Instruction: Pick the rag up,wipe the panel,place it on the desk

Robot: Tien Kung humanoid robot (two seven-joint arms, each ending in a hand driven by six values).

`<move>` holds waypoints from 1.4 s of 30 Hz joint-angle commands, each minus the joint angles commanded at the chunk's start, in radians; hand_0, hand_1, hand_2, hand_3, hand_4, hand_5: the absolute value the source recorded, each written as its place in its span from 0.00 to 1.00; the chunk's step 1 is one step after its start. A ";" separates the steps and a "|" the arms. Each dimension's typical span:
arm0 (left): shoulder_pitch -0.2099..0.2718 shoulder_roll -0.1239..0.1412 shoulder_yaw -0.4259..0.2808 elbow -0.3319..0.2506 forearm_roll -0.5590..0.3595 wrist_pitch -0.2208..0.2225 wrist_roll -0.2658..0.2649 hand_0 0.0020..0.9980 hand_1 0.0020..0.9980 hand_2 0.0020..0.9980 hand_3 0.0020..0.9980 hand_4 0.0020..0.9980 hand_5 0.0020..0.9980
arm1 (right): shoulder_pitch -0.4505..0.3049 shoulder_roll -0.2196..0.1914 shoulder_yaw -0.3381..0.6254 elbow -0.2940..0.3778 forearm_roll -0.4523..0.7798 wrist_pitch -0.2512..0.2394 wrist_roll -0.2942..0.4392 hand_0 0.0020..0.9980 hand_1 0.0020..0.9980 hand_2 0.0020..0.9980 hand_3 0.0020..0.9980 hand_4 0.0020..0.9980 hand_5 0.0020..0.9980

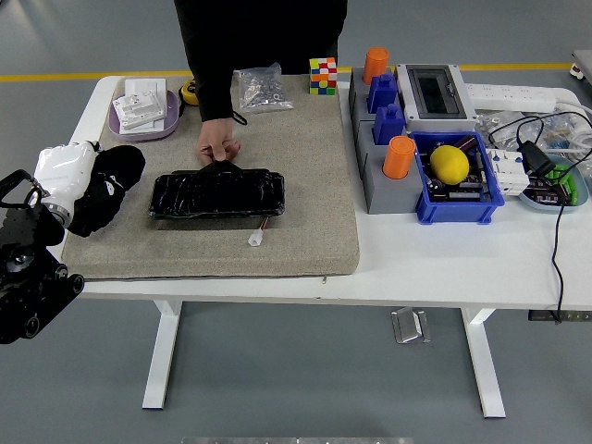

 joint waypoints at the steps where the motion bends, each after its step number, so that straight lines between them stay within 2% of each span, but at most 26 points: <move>1: 0.001 -0.002 0.002 0.007 -0.005 0.001 -0.003 0.22 0.17 0.53 0.44 0.37 0.00 | 0.000 0.000 0.001 0.000 -0.002 0.000 -0.001 0.75 0.68 0.71 0.60 0.95 0.59; 4: 0.004 -0.005 0.003 0.014 -0.014 0.001 -0.010 0.22 0.17 0.53 0.44 0.37 0.00 | 0.000 0.002 0.001 0.000 -0.004 -0.001 -0.001 0.75 0.68 0.71 0.60 0.95 0.59; 5: 0.006 -0.006 0.002 0.016 -0.018 0.002 -0.013 0.25 0.25 0.53 0.47 0.34 0.00 | 0.000 0.003 0.001 0.000 -0.004 -0.001 -0.001 0.75 0.68 0.71 0.59 0.95 0.59; 10: 0.013 -0.012 0.011 0.020 -0.044 -0.007 -0.020 0.25 0.25 0.53 0.47 0.34 0.00 | 0.000 0.006 0.002 0.000 -0.007 -0.002 -0.001 0.75 0.68 0.71 0.59 0.95 0.59; 11: 0.015 -0.012 0.012 0.020 -0.046 -0.008 -0.021 0.28 0.33 0.55 0.51 0.28 0.00 | 0.000 0.006 0.003 0.000 -0.008 -0.002 -0.001 0.75 0.68 0.71 0.60 0.95 0.59; 16: 0.017 -0.014 0.017 0.022 -0.053 -0.017 -0.019 0.28 0.33 0.55 0.51 0.28 0.00 | -0.001 0.008 0.005 0.000 -0.011 -0.003 -0.002 0.75 0.68 0.71 0.60 0.95 0.59; 17: 0.018 -0.014 0.021 0.023 -0.058 -0.020 -0.019 0.30 0.40 0.57 0.53 0.33 0.00 | -0.001 0.008 0.006 0.000 -0.012 -0.003 -0.002 0.75 0.68 0.71 0.60 0.95 0.59; 22: 0.019 -0.013 0.028 0.022 -0.068 -0.028 -0.019 0.30 0.40 0.57 0.53 0.33 0.00 | -0.002 0.009 0.008 0.000 -0.015 -0.004 -0.003 0.75 0.68 0.71 0.60 0.95 0.59; 23: 0.019 -0.014 0.027 0.019 -0.072 -0.030 -0.020 0.33 0.47 0.59 0.54 0.54 0.08 | -0.002 0.009 0.012 0.000 -0.019 -0.004 -0.004 0.75 0.68 0.71 0.60 0.95 0.59; 28: 0.019 -0.011 0.024 0.013 -0.085 -0.042 -0.022 0.33 0.47 0.59 0.54 0.54 0.08 | -0.002 0.011 0.011 0.000 -0.021 -0.005 -0.004 0.75 0.68 0.71 0.60 0.95 0.59; 29: 0.018 -0.010 0.024 0.013 -0.088 -0.043 -0.023 0.34 0.51 0.64 0.54 0.70 0.18 | -0.002 0.011 0.011 0.000 -0.021 -0.005 -0.004 0.75 0.68 0.71 0.60 0.95 0.59; 34: 0.015 -0.005 0.017 0.003 -0.097 -0.051 -0.029 0.34 0.51 0.64 0.54 0.70 0.18 | -0.001 0.012 0.016 0.000 -0.027 -0.005 -0.005 0.75 0.68 0.71 0.60 0.95 0.59; 35: 0.014 -0.003 0.015 0.000 -0.100 -0.056 -0.030 0.35 0.60 0.75 0.58 0.82 0.32 | -0.001 0.012 0.019 0.000 -0.030 -0.005 -0.006 0.75 0.68 0.71 0.60 0.95 0.59; 40: 0.013 0.003 0.003 -0.015 -0.100 -0.065 -0.038 0.35 0.60 0.75 0.58 0.82 0.32 | 0.000 0.012 0.021 0.000 -0.034 -0.005 -0.006 0.75 0.68 0.71 0.60 0.95 0.59; 41: 0.013 0.006 0.000 -0.018 -0.101 -0.068 -0.039 0.36 0.64 0.76 0.61 0.84 0.39 | 0.000 0.012 0.023 0.000 -0.035 -0.005 -0.006 0.75 0.68 0.71 0.60 0.95 0.59; 42: 0.013 0.007 -0.004 -0.020 -0.099 -0.071 -0.039 0.36 0.64 0.76 0.61 0.84 0.39 | -0.001 0.012 0.023 0.000 -0.036 -0.005 -0.006 0.75 0.68 0.71 0.60 0.95 0.59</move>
